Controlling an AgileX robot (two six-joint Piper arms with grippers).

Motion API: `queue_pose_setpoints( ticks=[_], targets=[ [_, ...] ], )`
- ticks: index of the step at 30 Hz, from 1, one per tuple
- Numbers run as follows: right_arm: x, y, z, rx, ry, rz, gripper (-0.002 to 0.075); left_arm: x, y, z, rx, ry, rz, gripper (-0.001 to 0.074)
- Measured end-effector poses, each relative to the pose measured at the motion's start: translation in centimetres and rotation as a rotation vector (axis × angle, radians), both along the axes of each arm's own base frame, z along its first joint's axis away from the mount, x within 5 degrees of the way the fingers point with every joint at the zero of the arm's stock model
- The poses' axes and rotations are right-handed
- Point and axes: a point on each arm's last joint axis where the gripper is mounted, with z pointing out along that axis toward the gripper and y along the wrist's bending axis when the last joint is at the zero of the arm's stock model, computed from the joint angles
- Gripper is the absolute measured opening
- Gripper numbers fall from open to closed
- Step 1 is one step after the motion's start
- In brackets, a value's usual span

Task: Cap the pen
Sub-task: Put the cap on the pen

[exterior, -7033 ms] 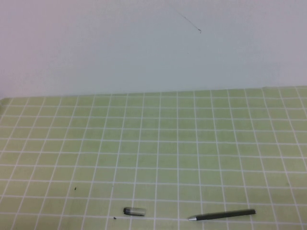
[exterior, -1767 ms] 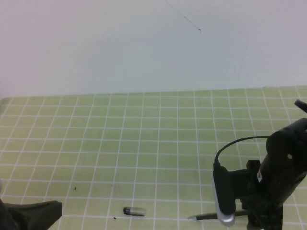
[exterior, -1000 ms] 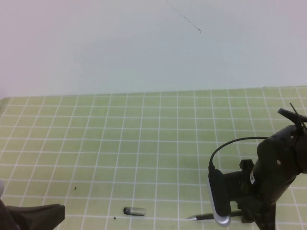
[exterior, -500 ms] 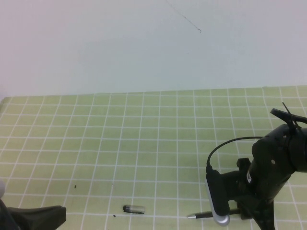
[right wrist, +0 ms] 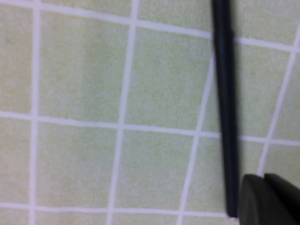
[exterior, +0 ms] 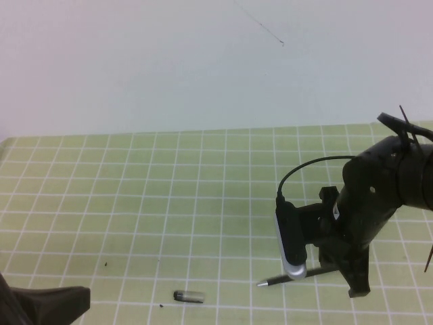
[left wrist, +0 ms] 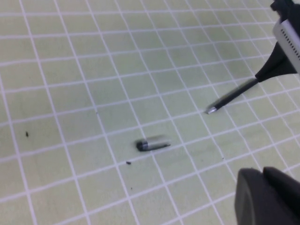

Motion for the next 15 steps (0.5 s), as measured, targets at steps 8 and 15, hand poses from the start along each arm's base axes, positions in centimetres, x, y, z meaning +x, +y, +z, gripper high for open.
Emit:
queue_pose_setpoints(
  ticks=[8,15],
  targets=[
    [0.9,0.4,0.4,0.038,-0.099,0.022,0.0056,0.2,0.4,0.7,0.076,-0.026,0.005,0.0001],
    [1.4,0.8,-0.4,0.055,-0.120,0.025,0.0512,0.1,0.5,0.6,0.129,-0.059,-0.033,0.0001]
  ],
)
